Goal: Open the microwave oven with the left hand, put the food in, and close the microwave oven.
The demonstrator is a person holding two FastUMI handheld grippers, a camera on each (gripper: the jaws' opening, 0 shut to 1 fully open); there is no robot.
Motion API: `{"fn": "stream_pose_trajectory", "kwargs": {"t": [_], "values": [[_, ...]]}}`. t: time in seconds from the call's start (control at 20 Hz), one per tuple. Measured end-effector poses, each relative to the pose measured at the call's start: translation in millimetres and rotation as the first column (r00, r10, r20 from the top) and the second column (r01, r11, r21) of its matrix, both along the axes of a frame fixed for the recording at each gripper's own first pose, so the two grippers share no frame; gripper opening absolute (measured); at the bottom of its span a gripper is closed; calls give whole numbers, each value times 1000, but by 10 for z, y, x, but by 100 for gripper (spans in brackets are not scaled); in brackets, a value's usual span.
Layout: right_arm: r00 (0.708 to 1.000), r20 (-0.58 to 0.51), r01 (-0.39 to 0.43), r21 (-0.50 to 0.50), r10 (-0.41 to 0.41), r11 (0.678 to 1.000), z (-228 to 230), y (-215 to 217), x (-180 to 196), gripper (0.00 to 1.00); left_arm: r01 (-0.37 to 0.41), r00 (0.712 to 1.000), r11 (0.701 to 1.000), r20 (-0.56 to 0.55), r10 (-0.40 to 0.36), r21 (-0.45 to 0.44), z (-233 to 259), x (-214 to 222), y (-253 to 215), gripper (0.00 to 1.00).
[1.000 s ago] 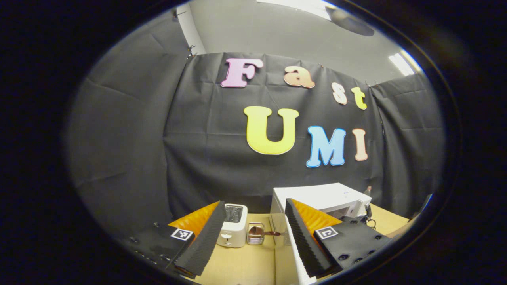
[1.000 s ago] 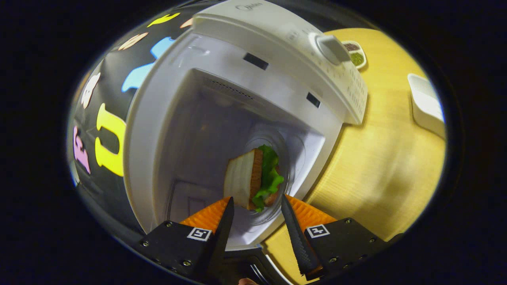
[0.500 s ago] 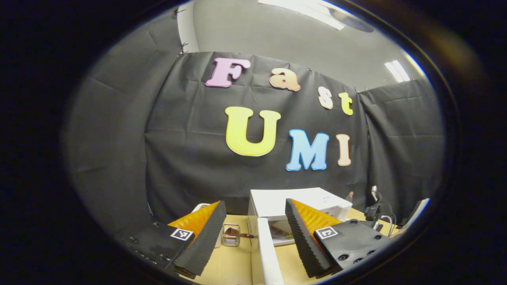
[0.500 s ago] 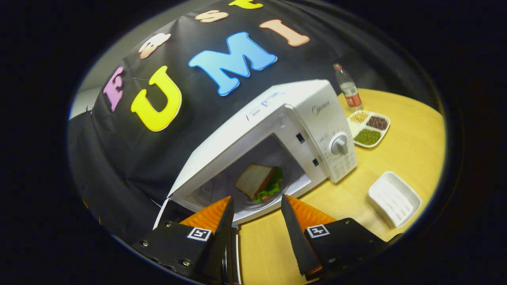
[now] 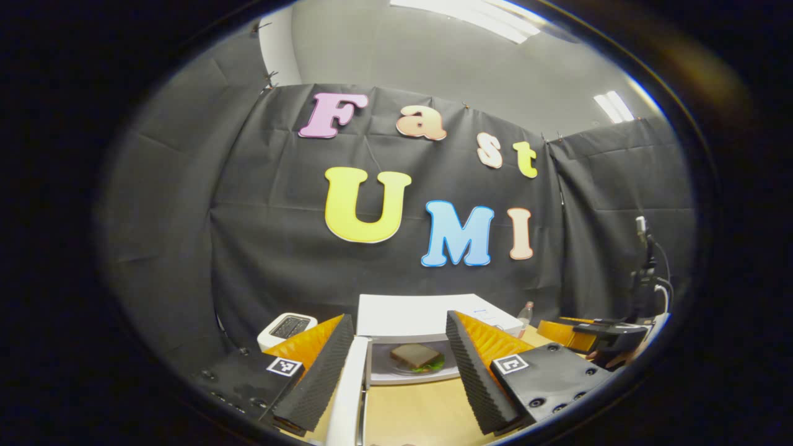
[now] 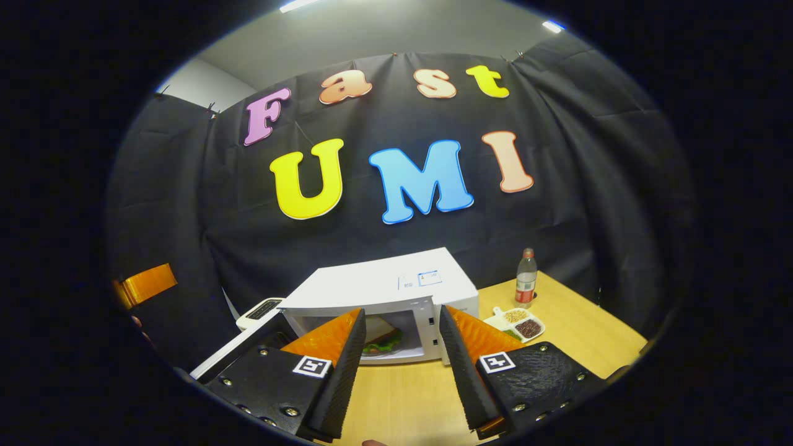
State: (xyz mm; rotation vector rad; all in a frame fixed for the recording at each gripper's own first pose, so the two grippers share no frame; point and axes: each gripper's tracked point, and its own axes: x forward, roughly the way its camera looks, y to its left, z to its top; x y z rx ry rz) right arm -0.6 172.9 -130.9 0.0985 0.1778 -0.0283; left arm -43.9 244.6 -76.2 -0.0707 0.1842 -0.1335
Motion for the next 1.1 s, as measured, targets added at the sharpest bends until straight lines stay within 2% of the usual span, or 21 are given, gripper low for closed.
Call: {"fn": "stream_pose_trajectory", "kwargs": {"t": [0.15, 0.25, 0.35, 0.5, 0.85, 0.95, 1.1], "values": [[999, 39, -5, -42, 7, 999, 290, -196, -118, 72, 3, 1000, 1000, -1, -3, 8, -7, -41, -284, 95], [997, 72, -19, -52, 23, 998, 427, -288, -142, 75, -1, 1000, 1000, -5, 1, 10, 2, -81, -443, 97], [995, 95, -7, -84, 15, 996, 516, -487, -157, 99, -9, 1000, 1000, -10, 9, 16, -1, -130, -573, 96], [994, 110, -12, -100, 23, 995, 607, -603, -224, 100, -20, 1000, 999, -4, 20, 31, 59, -227, -719, 96], [986, 116, -106, -117, 120, 987, 647, -579, -288, 100, -120, 993, 990, -6, 121, 70, 80, -537, -539, 96], [985, 130, -95, -124, 111, 988, 691, -591, -253, 100, -142, 990, 988, -19, 143, 61, 30, -596, -411, 96], [986, 145, -60, -122, 78, 991, 809, -556, -162, 100, -135, 989, 989, -49, 138, 62, -86, -677, -182, 96]]}}
